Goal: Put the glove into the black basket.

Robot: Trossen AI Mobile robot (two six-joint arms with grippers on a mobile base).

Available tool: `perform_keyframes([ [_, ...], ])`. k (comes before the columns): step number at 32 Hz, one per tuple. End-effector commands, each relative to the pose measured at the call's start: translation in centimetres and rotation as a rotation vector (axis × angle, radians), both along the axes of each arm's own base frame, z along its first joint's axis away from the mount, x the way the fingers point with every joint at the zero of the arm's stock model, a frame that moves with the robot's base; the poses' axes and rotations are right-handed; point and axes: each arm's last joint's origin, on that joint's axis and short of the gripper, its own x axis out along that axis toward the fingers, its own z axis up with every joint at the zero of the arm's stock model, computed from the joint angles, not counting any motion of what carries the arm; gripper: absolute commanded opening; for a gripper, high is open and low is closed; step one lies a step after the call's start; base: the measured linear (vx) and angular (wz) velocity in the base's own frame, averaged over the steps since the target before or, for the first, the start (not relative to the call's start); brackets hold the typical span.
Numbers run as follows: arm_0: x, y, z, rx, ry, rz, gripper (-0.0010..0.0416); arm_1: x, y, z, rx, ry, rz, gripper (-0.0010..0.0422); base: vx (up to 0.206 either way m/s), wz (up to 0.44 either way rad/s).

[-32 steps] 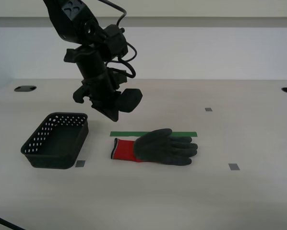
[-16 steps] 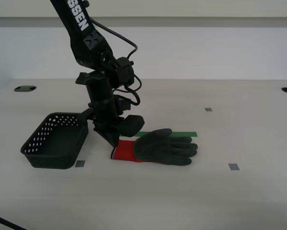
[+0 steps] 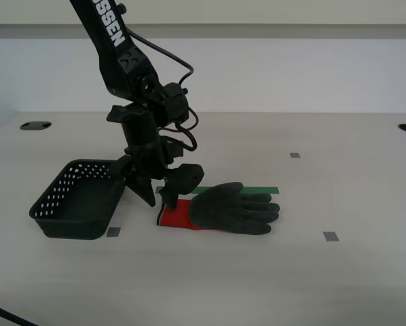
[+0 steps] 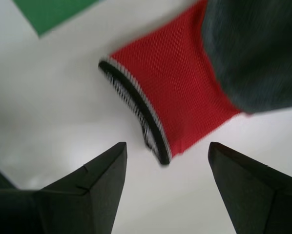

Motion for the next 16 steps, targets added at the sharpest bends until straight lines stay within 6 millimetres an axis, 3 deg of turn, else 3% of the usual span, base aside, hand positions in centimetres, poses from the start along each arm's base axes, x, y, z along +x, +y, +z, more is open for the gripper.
perform_keyframes([
  [1,0.01,0.01,0.08,0.0,-0.005,0.0,0.0001,0.42,-0.29,0.18,-0.013,-0.017,0.021,0.0235,0.0,0.0],
  [10,0.01,0.0,0.08,0.0,-0.005,0.0,0.0001,1.04,-0.6,0.48,-0.007,-0.062,0.03,0.0193,0.0,0.0],
  [16,0.01,0.01,0.08,0.0,-0.005,0.0,0.0,0.74,-0.44,0.4,0.024,-0.047,0.038,0.0192,0.0,0.0],
])
